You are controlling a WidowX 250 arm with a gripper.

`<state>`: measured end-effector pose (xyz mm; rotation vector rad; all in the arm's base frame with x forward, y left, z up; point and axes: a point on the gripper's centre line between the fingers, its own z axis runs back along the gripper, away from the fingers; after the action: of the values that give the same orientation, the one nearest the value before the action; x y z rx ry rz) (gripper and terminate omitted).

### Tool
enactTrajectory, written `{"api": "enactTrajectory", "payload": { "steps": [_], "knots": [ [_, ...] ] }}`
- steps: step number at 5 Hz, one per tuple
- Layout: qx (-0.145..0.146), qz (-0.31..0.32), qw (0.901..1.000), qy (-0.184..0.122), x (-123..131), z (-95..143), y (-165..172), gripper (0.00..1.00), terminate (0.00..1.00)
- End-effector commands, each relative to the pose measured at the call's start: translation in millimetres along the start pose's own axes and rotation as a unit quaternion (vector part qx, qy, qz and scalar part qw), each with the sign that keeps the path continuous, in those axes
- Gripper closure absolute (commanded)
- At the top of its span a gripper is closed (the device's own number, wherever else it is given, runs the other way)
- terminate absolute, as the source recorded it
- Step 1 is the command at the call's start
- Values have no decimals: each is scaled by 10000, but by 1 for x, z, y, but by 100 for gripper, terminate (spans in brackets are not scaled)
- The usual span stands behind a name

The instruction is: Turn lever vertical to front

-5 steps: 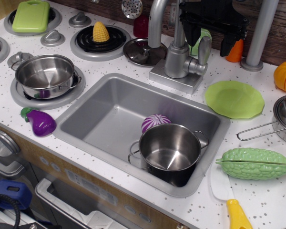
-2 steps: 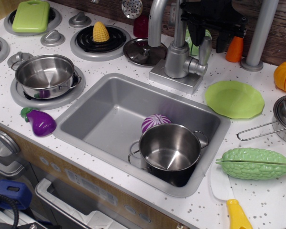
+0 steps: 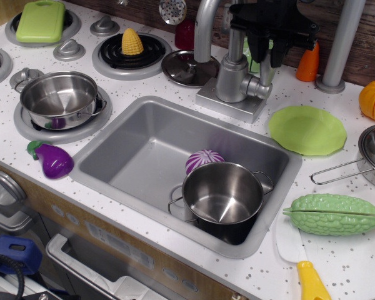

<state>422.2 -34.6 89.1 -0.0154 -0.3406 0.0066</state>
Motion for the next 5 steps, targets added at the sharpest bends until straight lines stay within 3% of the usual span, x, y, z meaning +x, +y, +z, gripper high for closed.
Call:
{"api": "enactTrajectory", "payload": {
  "steps": [1,2,3,4,5],
  "knots": [
    [-204,238,9992,229,-15,22,-12,100,0],
    [-266,304,9987,316,-24,19,-12,100,0],
    [-691,392,9952,579,-33,5,-12,100,0],
    [-898,404,9933,603,-39,-8,-13,100,0],
    [-924,401,9931,609,-41,-12,-13,100,0]
  ]
}}
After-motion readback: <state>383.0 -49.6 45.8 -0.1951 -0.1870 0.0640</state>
